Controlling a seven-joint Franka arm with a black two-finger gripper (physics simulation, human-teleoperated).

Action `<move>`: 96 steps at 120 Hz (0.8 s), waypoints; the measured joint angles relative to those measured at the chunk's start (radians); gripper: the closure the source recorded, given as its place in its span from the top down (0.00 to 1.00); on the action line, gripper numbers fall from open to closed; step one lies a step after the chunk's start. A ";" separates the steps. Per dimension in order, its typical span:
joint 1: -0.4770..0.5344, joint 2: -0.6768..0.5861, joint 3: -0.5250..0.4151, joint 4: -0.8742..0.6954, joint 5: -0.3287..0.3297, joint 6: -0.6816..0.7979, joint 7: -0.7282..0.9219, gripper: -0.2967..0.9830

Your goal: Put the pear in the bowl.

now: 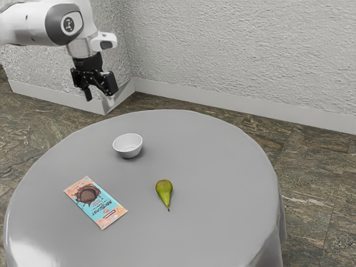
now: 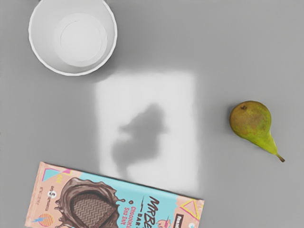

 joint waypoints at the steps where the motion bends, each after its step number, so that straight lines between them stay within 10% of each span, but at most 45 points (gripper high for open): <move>1: 0.000 0.000 0.000 0.000 0.000 0.002 -0.001 0.75; 96: -0.331 0.190 -0.019 -0.264 0.051 0.377 -0.611 0.75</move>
